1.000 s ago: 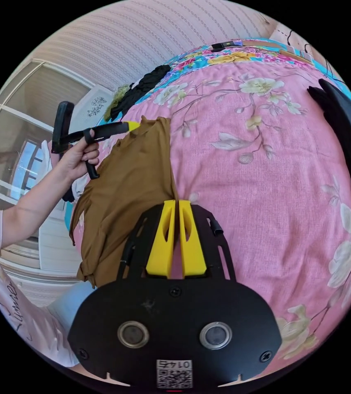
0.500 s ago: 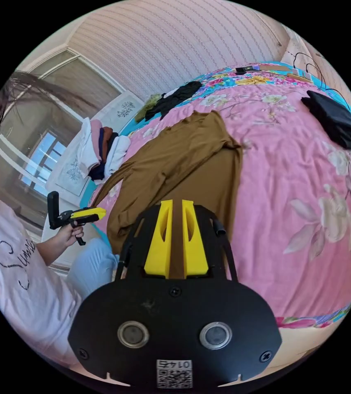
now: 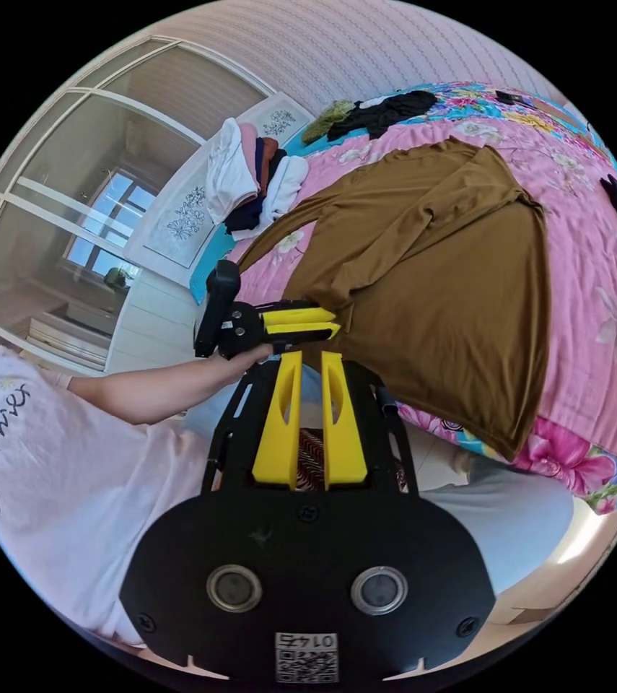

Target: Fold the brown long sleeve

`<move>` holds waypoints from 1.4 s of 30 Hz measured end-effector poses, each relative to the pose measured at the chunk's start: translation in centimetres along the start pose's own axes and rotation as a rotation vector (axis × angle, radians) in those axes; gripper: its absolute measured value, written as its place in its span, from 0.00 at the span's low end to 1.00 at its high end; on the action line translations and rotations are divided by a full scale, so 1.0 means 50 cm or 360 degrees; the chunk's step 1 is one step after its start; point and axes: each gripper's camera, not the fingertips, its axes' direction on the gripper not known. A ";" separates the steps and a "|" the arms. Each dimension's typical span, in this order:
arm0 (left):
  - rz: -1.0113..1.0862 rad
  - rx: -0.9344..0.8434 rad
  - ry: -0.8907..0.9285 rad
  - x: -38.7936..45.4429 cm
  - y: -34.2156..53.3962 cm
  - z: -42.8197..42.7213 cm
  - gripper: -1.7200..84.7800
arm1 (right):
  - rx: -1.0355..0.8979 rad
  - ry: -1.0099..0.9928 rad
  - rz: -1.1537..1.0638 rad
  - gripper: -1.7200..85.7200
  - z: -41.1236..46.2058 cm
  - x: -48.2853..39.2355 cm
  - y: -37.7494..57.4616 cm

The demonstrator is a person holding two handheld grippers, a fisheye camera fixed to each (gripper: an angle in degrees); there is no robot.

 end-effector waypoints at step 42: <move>-0.1536 0.0651 0.1096 -0.539 0.568 -0.102 0.01 | -0.0376 -0.0952 0.0871 0.07 0.584 0.071 -0.240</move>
